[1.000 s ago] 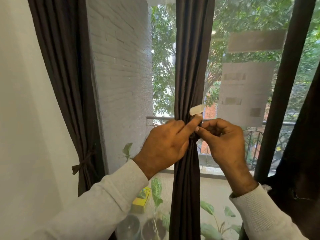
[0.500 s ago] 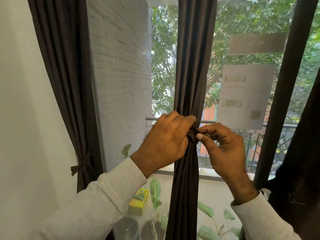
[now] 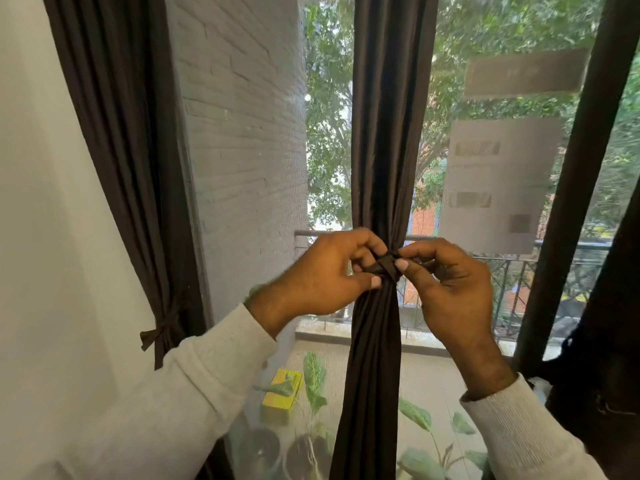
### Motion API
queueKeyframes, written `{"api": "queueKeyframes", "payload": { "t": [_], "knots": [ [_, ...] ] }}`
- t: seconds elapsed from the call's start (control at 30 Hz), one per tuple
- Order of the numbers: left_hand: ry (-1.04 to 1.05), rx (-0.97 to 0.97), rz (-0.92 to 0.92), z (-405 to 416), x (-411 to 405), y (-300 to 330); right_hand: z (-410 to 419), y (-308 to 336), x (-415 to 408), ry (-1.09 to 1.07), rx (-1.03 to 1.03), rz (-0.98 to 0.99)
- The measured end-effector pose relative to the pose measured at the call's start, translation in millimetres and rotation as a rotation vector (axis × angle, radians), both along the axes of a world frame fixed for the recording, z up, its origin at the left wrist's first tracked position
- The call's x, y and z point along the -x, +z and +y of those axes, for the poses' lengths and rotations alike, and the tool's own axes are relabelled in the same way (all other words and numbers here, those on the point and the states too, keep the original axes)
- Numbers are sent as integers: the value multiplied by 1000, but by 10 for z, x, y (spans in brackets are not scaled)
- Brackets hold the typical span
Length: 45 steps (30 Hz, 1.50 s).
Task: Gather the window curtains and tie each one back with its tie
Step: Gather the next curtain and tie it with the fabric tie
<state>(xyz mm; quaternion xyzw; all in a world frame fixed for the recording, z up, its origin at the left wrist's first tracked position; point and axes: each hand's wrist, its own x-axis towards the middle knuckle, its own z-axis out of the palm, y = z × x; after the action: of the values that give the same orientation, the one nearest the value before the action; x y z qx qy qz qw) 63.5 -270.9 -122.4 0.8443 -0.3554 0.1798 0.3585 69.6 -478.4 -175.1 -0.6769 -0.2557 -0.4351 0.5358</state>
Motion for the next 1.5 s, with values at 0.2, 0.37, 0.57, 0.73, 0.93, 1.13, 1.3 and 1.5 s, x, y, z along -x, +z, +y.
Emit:
{"api": "queueKeyframes", "payload": {
  "t": [0.2, 0.37, 0.57, 0.73, 0.93, 1.13, 1.3, 1.5],
  "knots": [
    [26, -55, -72, 44, -51, 39, 14, 47, -5, 9, 44, -11],
    [155, -112, -351, 2, -59, -105, 0, 109, -10, 27, 43, 35],
    [32, -12, 29, 32, -88, 6, 29, 170, 11, -48, 96, -65],
    [13, 176, 405, 45, 24, 186, 33, 194, -8, 48, 185, -70],
    [28, 276, 510, 85, 93, 204, 84, 125, 119, 111, 225, 60],
    [89, -9, -85, 171, 152, -50, 72, 242, 152, 225, 5, 225],
    [311, 183, -378, 173, 186, -345, 154, 213, 294, 22, 98, 42],
    [197, 443, -296, 130, 253, -529, 350, 50, 398, -192, 184, -150]
  ]
}}
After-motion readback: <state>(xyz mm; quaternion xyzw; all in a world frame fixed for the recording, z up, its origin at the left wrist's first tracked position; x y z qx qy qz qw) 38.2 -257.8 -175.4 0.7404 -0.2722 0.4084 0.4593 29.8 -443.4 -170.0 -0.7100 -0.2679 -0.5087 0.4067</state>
